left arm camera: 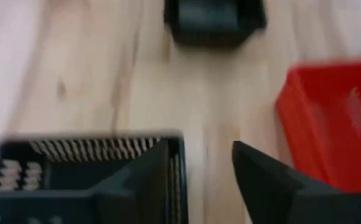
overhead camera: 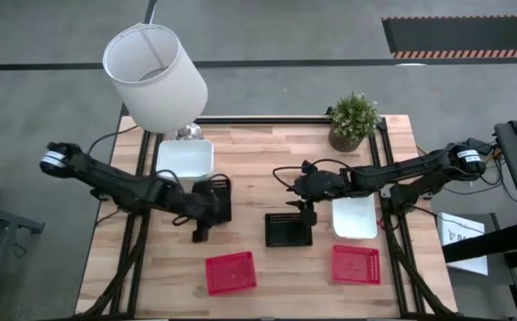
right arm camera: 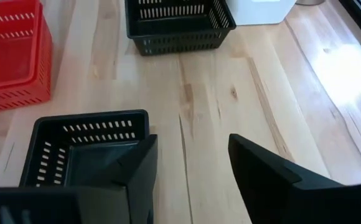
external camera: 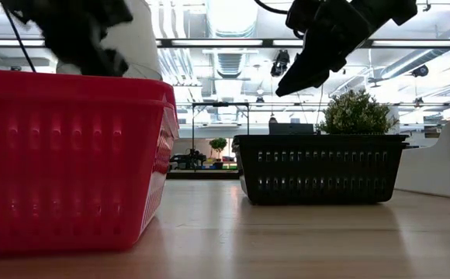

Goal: Stack baskets by color
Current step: Stack the black bin on top of the bottom black bins

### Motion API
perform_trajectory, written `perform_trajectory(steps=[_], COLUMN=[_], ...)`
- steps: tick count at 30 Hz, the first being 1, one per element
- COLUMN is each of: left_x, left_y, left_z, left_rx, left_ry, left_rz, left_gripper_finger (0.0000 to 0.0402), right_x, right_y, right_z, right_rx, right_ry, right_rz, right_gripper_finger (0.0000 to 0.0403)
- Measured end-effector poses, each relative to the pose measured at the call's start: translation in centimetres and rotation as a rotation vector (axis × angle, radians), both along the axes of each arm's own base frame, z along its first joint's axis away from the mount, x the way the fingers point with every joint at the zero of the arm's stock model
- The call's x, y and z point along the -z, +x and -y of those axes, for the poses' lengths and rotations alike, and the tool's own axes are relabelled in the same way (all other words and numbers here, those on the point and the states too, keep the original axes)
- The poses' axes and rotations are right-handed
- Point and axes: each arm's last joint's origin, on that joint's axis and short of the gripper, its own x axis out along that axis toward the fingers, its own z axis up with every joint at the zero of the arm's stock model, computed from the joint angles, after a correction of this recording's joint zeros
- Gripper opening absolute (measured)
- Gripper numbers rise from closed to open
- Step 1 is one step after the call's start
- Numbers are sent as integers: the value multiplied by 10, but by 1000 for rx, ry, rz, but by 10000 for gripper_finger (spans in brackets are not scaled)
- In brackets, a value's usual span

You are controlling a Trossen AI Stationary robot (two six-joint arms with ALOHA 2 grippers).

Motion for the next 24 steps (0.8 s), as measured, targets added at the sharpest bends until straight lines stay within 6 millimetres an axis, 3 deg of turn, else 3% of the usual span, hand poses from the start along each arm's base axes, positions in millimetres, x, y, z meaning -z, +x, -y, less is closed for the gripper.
perform_trajectory(steps=[3, 8, 17, 24], left_x=[13, 27, 40, 44], left_y=[2, 8, 14, 12], left_z=[2, 4, 6, 5], left_rx=[24, 50, 51, 50], left_ry=[-8, 0, 17, 21], left_rz=[-81, -169, -225, -234], left_gripper_finger=[190, 196, 195, 167], right_x=[0, 0, -2, -2], right_y=[0, 0, 2, 2], right_z=[0, 0, 0, 0], right_rx=[0, 5, 5, 10], right_ry=[0, 6, 9, 15], right_rz=[0, 0, 28, 27], right_gripper_finger=[192, 192, 192, 192])
